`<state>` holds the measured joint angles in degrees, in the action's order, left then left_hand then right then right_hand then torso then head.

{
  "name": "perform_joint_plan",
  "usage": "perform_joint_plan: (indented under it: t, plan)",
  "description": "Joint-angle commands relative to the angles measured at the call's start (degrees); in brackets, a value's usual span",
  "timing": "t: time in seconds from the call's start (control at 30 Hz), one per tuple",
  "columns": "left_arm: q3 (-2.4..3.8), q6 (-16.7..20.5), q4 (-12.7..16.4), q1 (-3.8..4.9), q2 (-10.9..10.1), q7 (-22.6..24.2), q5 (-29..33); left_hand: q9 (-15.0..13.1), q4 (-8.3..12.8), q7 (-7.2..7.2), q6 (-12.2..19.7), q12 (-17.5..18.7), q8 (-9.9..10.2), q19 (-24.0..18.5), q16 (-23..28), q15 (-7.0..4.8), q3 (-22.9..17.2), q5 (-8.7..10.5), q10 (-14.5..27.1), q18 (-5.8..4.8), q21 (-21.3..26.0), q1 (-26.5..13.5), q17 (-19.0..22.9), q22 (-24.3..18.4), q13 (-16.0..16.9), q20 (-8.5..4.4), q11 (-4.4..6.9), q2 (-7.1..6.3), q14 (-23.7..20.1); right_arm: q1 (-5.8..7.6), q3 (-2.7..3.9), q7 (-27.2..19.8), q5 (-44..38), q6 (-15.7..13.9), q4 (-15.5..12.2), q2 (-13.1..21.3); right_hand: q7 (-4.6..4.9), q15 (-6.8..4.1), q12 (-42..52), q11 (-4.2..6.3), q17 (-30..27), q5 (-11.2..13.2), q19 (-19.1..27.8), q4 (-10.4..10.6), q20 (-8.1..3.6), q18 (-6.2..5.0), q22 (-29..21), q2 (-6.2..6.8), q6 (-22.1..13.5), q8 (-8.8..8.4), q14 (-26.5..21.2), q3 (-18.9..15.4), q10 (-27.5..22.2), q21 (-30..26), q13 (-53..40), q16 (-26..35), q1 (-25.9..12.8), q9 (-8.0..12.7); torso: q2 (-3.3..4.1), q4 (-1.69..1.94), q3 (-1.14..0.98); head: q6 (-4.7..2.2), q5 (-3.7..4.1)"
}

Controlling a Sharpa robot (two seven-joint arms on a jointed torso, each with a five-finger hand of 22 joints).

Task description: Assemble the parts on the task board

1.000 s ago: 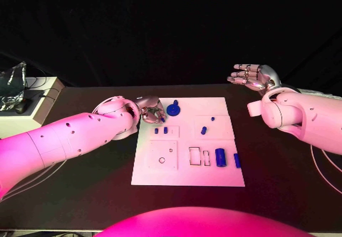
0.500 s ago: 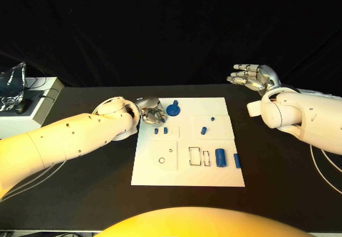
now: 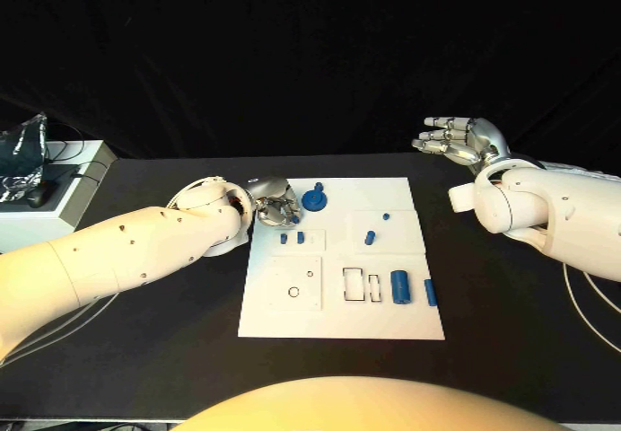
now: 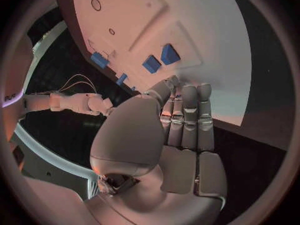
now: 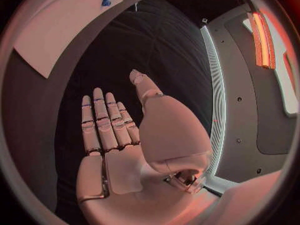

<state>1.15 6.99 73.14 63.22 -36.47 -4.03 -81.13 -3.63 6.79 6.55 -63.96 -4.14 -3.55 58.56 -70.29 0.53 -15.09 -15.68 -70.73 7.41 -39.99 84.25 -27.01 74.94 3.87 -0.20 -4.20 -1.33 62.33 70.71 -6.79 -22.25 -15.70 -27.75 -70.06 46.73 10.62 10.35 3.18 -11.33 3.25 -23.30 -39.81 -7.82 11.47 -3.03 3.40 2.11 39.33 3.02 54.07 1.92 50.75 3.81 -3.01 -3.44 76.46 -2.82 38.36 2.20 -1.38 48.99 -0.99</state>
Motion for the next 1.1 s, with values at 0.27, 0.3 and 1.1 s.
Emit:
perform_joint_plan:
  t: [0.27, 0.3, 1.1]
  plan:
    - [-0.2, -1.86, 0.22, -0.21, -0.02, -0.56, -0.15, 0.08, 0.15, -0.69, 3.91, -0.16, 0.09, -0.55, -0.23, 0.21, 0.35, 0.33, 1.31, 0.28, -0.11, 0.0, 0.05, 0.99, -0.08, 0.26, -0.37, -0.67, -1.08, 0.02, 0.03, -0.76, -0.45, 0.83, -0.06, -0.03, 3.48, 0.13, -0.16, -0.11, 0.03, -0.19, -0.22, -0.12, -0.02, 0.32, -0.03, -0.38, 0.37, -0.22, 0.15, -0.03, 0.04, -0.19, -0.01, 0.17, 0.11, -0.07, 0.03, 0.0, 0.0, -0.01, 0.01]
    - [-0.19, -1.93, 0.22, -0.21, -0.03, -0.7, -0.15, 0.14, 0.15, -0.95, 5.27, -0.05, 0.12, -0.66, -0.07, 0.36, 0.3, 0.29, 1.85, 0.3, -0.03, -0.08, 0.12, 0.97, -0.12, 0.38, -0.61, -0.82, -1.39, 0.02, 0.03, -0.78, -0.45, 0.82, -0.07, -0.01, 3.48, 0.13, -0.16, -0.11, 0.03, -0.19, -0.22, -0.12, -0.02, 0.32, -0.03, -0.38, 0.37, -0.22, 0.15, -0.03, 0.04, -0.19, -0.01, 0.17, 0.11, -0.07, 0.03, 0.0, -0.01, -0.01, 0.01]
    - [0.06, -1.09, -0.81, -0.22, -0.73, -1.96, -0.87, 0.25, 0.58, -1.51, 12.12, -1.48, 0.12, -0.97, -0.4, 0.9, -0.21, 0.26, 3.89, 1.3, 0.09, 0.21, 0.88, 1.11, -0.11, 1.42, -1.23, -1.07, -2.32, 0.02, 0.03, -0.04, -1.71, 1.63, -0.24, 0.35, 3.07, -0.2, -0.15, 0.1, 0.16, -0.01, -3.55, -0.51, -0.29, -0.04, 0.33, -0.51, 1.56, -0.16, 3.4, 0.24, 0.38, 0.51, -0.02, -0.02, 0.52, -0.13, 0.02, -0.03, 0.03, -0.43, 0.22]
